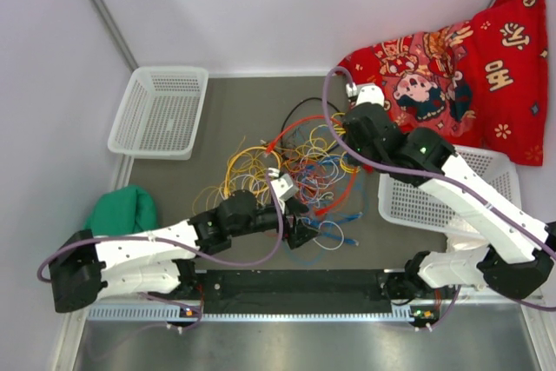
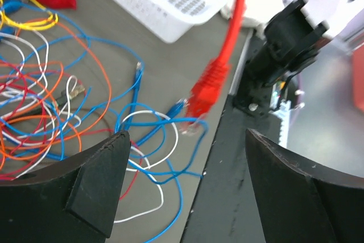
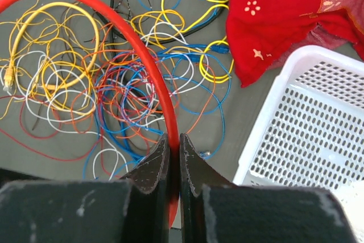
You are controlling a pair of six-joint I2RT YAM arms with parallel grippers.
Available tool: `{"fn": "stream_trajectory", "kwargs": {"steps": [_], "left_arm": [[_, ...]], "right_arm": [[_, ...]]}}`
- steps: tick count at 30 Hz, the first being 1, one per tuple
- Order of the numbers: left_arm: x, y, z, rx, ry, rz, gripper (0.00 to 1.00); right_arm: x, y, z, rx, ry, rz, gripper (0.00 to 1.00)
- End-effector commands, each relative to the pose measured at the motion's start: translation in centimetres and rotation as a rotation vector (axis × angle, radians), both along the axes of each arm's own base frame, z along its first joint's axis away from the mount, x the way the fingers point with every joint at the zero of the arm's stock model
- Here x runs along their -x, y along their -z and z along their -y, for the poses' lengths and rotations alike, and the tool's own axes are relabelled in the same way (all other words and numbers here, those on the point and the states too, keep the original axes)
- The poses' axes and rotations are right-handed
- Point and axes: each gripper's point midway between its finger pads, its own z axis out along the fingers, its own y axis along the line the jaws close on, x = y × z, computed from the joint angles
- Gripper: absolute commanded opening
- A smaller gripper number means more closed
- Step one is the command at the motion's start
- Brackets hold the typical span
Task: Untangle the cables
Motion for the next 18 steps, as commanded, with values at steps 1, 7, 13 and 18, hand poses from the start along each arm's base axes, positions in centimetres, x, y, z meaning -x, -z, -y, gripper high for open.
{"fn": "stream_trajectory", "kwargs": {"steps": [1,7,13,18], "left_arm": [[-1.1,-0.3,0.6,0.029,-0.029,0.1,0.84],[-2.4,0.3,1.4,0.01,-0.075,0.113,0.46],[-1.7,-2.7,1.1,0.063,-0.056,0.107,0.0],[0.6,-7.1,-0.6,0.093,0.008,0.087,0.0]], "right_arm": [[0.5,-2.1,-0.4,-0.064,-0.015,0.017,0.0],[0.8,-2.8,-0.6,-0.092,-0.026,0.024,0.0],[0.4,-2.0,1.2,-0.018,0.022,0.049,0.0],[0.1,0.8,1.5,0.043,0.033,0.03,0.0]]}}
